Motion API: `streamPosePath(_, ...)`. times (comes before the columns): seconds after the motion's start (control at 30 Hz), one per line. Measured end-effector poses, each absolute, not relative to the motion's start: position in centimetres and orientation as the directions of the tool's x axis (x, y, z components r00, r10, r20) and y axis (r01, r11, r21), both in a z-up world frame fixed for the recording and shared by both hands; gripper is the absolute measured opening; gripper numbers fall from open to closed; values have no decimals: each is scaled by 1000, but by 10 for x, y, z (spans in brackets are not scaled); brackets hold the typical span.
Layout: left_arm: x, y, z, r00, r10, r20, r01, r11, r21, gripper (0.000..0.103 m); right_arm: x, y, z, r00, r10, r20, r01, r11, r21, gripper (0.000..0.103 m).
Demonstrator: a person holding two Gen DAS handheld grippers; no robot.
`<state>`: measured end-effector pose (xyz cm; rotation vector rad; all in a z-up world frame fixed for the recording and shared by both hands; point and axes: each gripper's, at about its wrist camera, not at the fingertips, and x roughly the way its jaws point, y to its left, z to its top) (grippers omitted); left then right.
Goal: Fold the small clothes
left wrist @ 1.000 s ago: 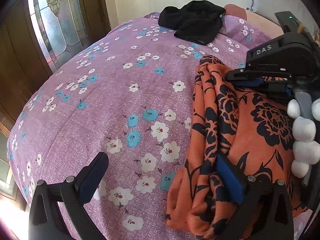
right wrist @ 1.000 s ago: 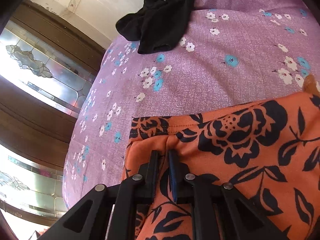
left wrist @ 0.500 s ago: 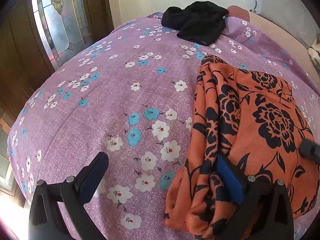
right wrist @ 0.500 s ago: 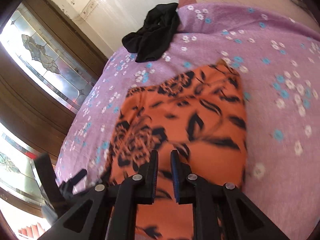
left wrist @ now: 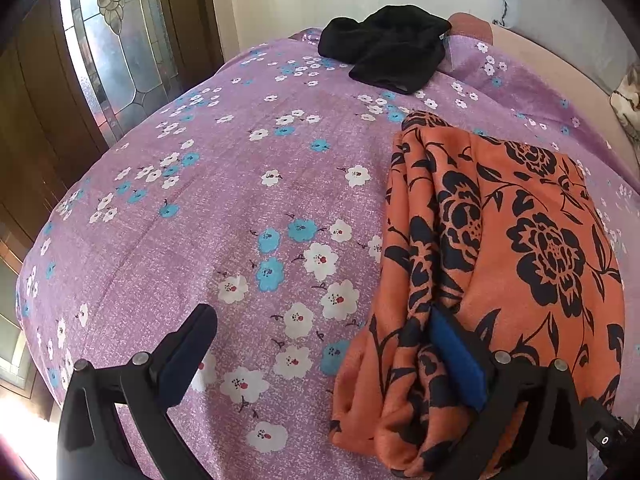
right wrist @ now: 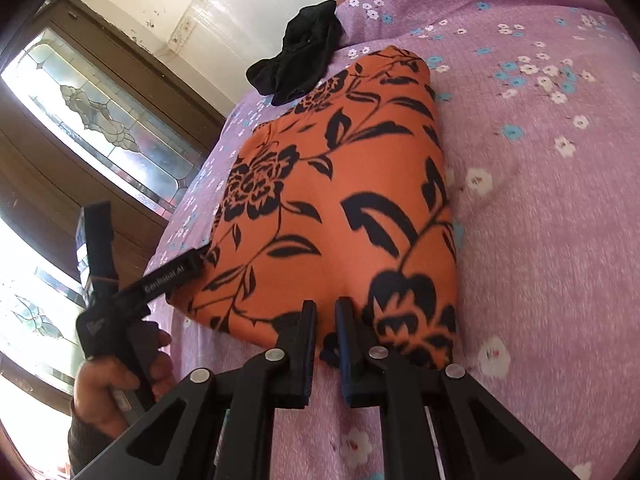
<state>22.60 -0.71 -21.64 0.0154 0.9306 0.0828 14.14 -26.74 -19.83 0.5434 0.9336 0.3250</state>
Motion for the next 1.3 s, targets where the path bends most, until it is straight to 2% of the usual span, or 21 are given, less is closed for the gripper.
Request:
streamPosePath(0.23,213,-9,-205,653,120,-747,-36,991,127,103,139,-264,-182,509,449,-734,-16,858,514,11)
streamPosePath(0.43,216,-10,-208,647,137,-750,-29,988,154,103,151,-272,-147,607,360,-709,3,891,455,14)
streamPosePath(0.57,216,-14,-203,665,130,-736,-25,988,152,103,176,-280,-159,609,334,-720,71,881,468,16)
streamPosePath(0.63,212,-19,-197,694,120,-710,-12,988,155,103,188,-280,-179,555,375,-743,85,863,499,16)
streamPosePath(0.77,207,-28,-187,745,101,-659,-6,989,145,103,186,-289,-190,577,427,-696,85,816,571,17)
streamPosePath(0.87,210,-36,-192,731,81,-677,10,991,130,103,181,-295,-197,577,467,-670,77,786,613,17)
streamPosePath(1.0,218,-48,-216,683,135,-718,-1,983,183,103,175,-298,-200,562,491,-666,50,784,619,16)
streamPosePath(1.13,222,-42,-221,660,135,-739,-54,990,133,103,172,-301,-202,545,514,-662,49,769,637,15)
streamPosePath(1.3,221,-50,-210,692,167,-702,-46,981,188,103,174,-303,-195,468,552,-690,0,781,625,14)
